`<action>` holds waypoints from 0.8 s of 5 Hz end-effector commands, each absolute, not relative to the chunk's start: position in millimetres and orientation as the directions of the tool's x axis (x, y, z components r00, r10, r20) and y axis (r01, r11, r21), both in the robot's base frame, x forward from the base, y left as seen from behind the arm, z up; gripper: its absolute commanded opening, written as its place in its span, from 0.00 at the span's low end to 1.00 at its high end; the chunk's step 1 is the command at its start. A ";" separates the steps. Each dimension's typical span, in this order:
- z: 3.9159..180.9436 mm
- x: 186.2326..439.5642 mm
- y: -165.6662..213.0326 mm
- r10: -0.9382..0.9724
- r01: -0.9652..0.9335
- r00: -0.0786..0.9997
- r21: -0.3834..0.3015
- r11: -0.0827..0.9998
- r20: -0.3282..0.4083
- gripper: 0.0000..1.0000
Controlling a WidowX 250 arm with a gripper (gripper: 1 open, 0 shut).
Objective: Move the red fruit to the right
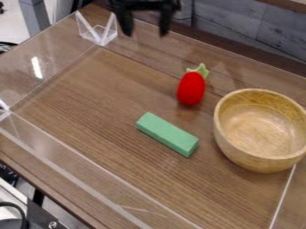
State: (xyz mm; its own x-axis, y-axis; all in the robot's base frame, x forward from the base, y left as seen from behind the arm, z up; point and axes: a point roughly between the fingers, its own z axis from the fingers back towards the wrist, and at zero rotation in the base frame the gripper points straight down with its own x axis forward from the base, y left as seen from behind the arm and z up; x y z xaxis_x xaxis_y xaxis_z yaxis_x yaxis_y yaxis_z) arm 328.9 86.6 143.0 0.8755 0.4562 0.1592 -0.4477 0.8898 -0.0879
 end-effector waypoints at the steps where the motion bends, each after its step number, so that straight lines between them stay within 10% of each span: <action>1: 178.2 324.8 105.0 0.467 -0.459 0.850 -0.090 0.884 0.245 1.00; 4: 162.7 336.1 84.1 0.367 -0.359 0.900 -0.078 0.930 0.233 1.00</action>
State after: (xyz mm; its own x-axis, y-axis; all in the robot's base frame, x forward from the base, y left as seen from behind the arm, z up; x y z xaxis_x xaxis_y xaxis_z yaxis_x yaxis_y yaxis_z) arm 332.0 83.3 148.1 0.9077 0.3774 0.1835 -0.3700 0.9261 -0.0741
